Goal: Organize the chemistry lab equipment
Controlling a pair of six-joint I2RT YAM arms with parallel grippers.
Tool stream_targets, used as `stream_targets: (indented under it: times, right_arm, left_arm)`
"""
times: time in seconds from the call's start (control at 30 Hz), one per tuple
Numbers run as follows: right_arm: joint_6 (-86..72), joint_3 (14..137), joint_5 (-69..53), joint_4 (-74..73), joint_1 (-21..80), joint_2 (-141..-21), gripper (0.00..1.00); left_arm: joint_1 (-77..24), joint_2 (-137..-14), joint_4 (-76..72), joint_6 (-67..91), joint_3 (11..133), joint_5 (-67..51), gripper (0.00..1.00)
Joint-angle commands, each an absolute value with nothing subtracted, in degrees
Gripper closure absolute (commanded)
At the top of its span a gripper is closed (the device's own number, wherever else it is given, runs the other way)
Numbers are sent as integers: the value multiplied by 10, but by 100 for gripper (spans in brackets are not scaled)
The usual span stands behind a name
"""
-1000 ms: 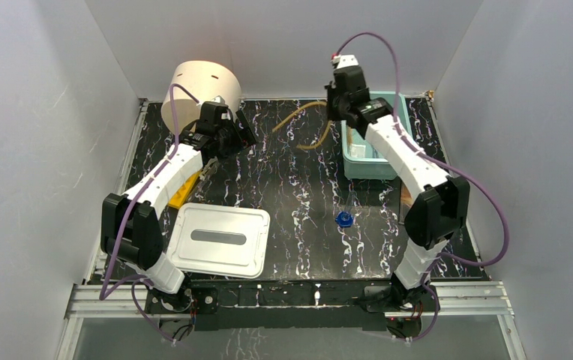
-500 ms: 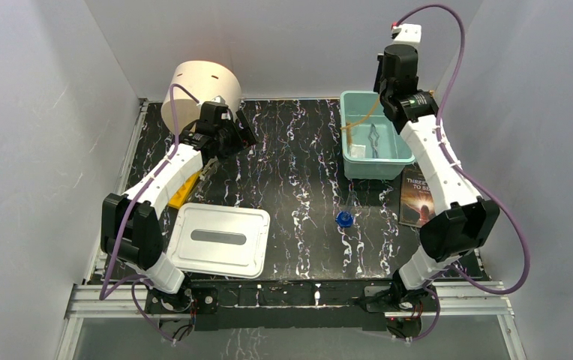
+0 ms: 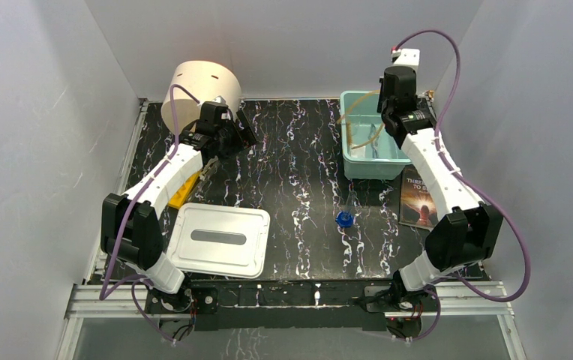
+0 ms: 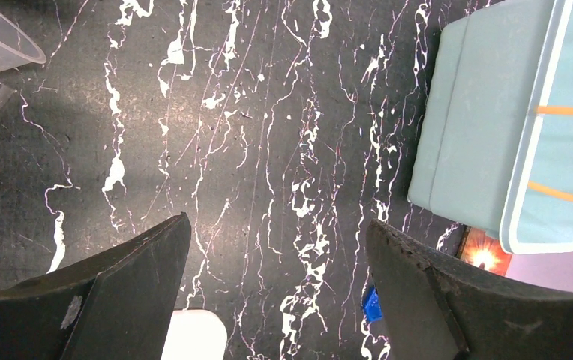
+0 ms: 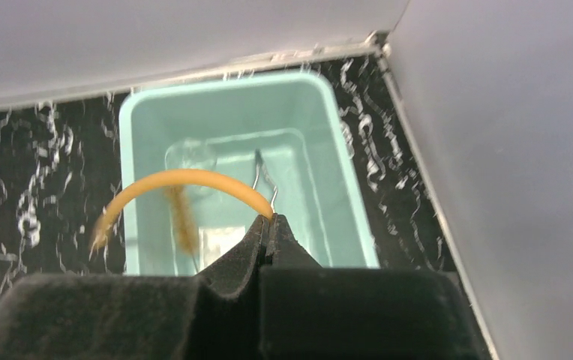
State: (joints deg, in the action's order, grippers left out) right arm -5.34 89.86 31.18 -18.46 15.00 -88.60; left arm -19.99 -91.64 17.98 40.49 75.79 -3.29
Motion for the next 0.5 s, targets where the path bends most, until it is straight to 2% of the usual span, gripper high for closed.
stream_targets:
  times: [0.0,0.2,0.47]
  right_arm:
    - [-92,856,262,-197,150,-849,100]
    - [-119,789,267,-221,149,-831,100]
    - [-135,761,364,-251,137,-875,100]
  left_arm:
    - [-197,-910,174,405,757,-42,15]
    - [-197,-914,176,405,758,-45,15]
    - [-198,-915,176,404,757,-50,15]
